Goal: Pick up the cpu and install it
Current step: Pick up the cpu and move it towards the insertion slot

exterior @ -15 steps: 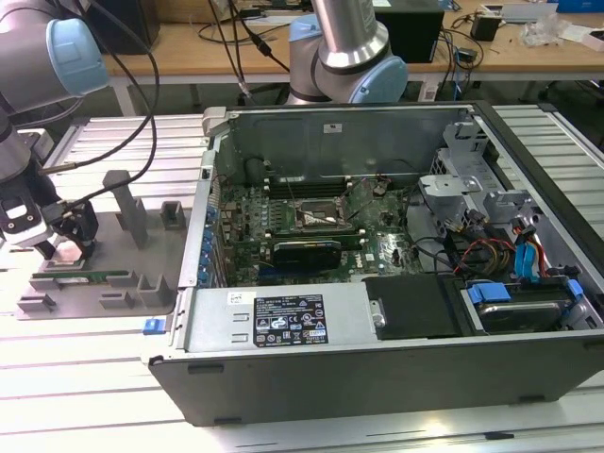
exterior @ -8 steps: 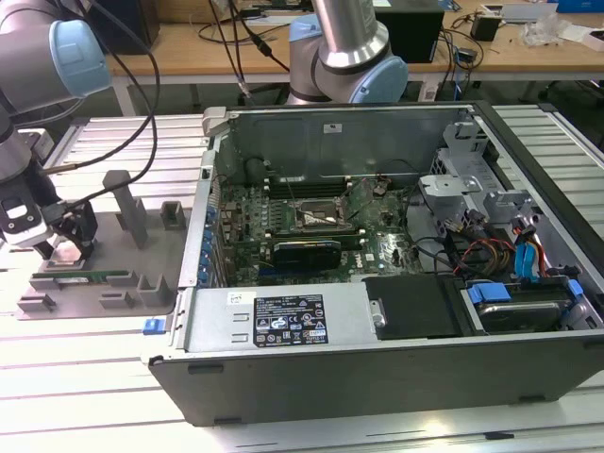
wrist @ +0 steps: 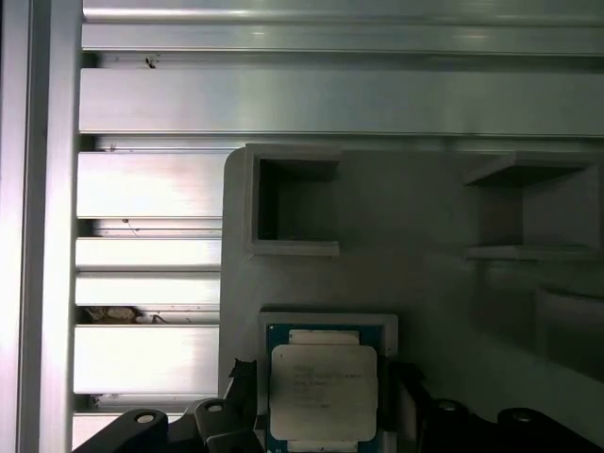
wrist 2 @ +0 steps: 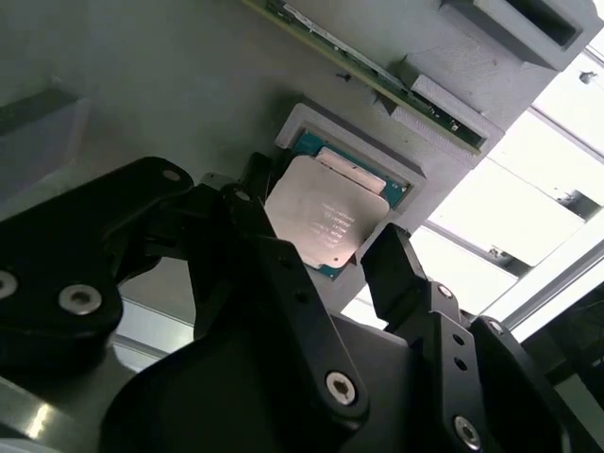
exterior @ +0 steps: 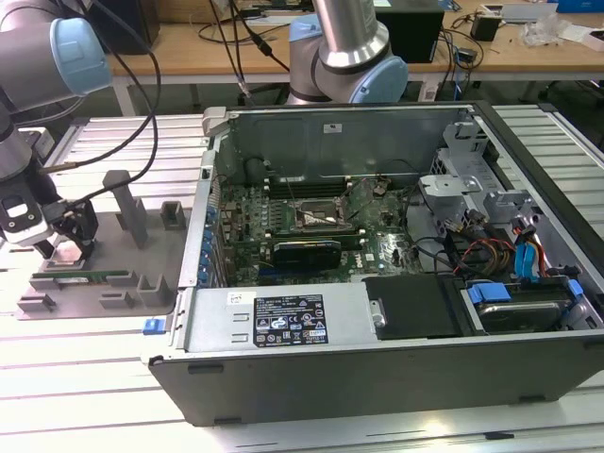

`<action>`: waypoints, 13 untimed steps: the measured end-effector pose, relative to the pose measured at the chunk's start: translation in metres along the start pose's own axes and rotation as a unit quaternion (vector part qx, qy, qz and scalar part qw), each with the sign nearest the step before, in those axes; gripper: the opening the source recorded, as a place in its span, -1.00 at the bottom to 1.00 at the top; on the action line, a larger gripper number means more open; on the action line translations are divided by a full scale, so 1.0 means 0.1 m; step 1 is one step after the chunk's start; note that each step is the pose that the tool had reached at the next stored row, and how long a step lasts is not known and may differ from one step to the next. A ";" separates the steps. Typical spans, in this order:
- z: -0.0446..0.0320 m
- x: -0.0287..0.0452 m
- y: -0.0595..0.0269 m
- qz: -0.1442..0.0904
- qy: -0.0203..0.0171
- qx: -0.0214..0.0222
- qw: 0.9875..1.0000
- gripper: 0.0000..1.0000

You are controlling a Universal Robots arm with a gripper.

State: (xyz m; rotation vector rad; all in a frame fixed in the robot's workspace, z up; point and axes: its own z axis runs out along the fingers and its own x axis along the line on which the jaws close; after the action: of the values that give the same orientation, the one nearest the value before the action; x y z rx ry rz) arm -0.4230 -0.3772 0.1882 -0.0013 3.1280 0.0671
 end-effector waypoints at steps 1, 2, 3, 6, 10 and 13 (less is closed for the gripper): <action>0.000 -0.001 0.000 0.000 0.000 0.000 1.000 0.33; 0.000 -0.002 0.000 0.000 0.000 0.000 1.000 0.33; 0.000 -0.002 0.000 0.000 0.000 0.000 1.000 0.33; 0.000 -0.003 0.000 0.000 0.000 0.000 1.000 0.29; 0.000 -0.005 0.000 0.000 0.000 0.000 1.000 0.09; 0.000 -0.006 0.000 0.000 0.000 0.000 1.000 0.09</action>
State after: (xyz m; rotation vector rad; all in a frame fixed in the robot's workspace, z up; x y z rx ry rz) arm -0.4223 -0.3772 0.1882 -0.0014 3.1279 0.0671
